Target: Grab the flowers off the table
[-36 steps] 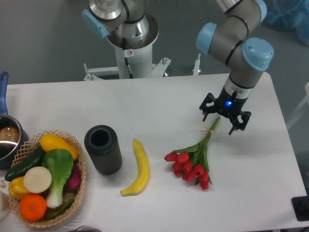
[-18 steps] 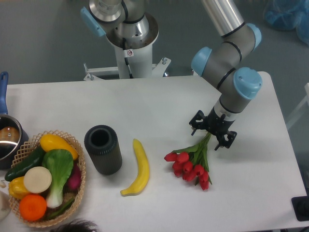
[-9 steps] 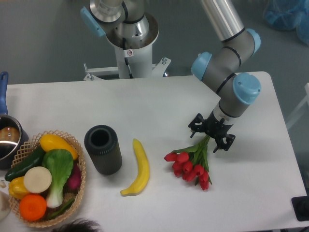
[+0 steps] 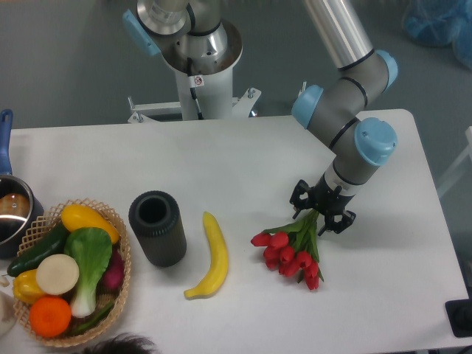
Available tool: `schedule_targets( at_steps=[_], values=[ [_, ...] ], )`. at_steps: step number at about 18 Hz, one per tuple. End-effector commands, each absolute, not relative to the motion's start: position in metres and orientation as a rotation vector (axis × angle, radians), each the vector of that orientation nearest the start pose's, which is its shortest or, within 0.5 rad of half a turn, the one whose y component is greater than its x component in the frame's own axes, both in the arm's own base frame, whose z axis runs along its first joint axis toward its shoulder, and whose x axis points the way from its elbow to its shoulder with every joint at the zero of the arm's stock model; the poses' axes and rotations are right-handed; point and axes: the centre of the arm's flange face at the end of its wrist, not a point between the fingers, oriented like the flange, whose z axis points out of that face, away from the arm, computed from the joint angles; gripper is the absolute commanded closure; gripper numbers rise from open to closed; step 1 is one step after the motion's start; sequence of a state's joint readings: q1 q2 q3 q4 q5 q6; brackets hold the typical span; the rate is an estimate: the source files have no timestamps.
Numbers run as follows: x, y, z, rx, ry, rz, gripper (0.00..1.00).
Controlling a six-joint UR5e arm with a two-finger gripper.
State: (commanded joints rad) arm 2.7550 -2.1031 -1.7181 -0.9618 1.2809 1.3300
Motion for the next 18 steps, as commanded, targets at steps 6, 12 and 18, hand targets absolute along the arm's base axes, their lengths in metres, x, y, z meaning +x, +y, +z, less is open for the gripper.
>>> schedule_targets(
  at_steps=[6, 12, 18],
  values=[
    [-0.506, 0.382, 0.184, -2.874, 0.152, -0.225, 0.79],
    [-0.505, 0.382, 0.197, -2.869, 0.131, -0.204, 0.79],
    [-0.507, 0.38, 0.247, -2.811, 0.065, -0.116, 0.79]
  ],
)
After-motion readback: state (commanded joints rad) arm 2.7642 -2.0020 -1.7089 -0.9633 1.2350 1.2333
